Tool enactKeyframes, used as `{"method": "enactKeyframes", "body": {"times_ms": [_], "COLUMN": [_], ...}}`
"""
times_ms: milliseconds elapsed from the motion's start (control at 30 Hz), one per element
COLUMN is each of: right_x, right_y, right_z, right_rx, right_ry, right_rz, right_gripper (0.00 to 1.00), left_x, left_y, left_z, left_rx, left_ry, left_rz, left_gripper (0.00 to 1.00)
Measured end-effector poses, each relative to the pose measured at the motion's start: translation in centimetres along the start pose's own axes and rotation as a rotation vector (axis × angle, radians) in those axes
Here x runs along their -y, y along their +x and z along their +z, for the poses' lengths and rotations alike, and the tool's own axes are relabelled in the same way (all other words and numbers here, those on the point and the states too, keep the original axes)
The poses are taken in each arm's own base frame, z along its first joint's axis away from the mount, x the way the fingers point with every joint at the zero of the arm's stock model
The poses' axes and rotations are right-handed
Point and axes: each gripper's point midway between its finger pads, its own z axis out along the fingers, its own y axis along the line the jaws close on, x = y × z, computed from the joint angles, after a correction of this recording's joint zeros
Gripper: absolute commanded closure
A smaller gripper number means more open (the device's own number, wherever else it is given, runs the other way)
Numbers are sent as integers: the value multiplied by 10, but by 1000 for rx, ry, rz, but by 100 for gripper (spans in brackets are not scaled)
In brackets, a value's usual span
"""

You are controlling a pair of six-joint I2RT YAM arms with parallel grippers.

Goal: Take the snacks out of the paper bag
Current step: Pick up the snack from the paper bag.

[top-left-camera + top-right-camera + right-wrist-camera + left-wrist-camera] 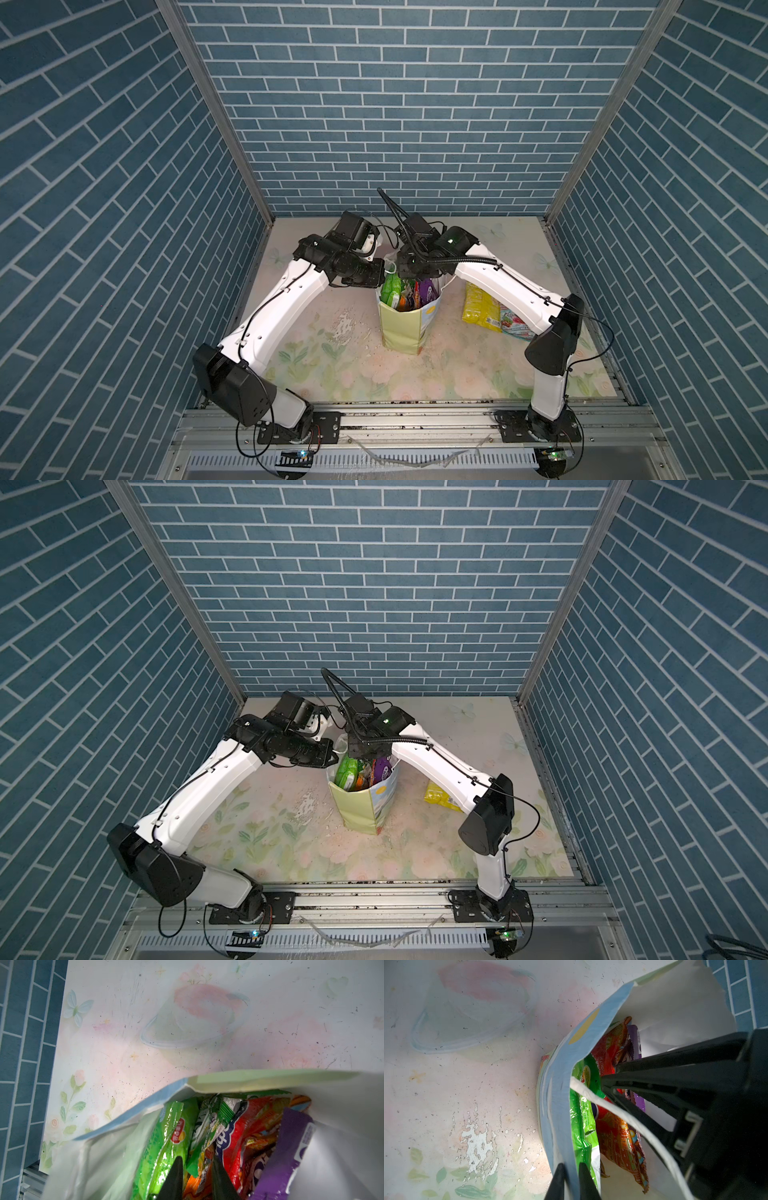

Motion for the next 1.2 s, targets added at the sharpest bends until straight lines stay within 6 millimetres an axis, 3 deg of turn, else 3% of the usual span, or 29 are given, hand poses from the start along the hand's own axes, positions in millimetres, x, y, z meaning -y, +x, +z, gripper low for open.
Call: {"method": "enactKeyframes", "body": {"times_ms": [467, 633, 767, 1200], "right_x": [3, 2, 1, 6], "right_y": [12, 12, 11, 7], "right_z": [19, 23, 25, 18], "right_rx": [-40, -39, -36, -10], "right_ry": [9, 8, 4, 6], "right_rz": [4, 6, 16, 14], "right_gripper": [80, 87, 100, 100], "left_x": [-2, -1, -1, 0], "left_y": [-3, -4, -4, -11], "left_z": [-2, -2, -2, 0], "left_rx": [5, 7, 7, 11], "left_ry": [5, 8, 7, 8], "left_rz": [2, 4, 5, 19], "left_gripper": [84, 84, 84, 84]}}
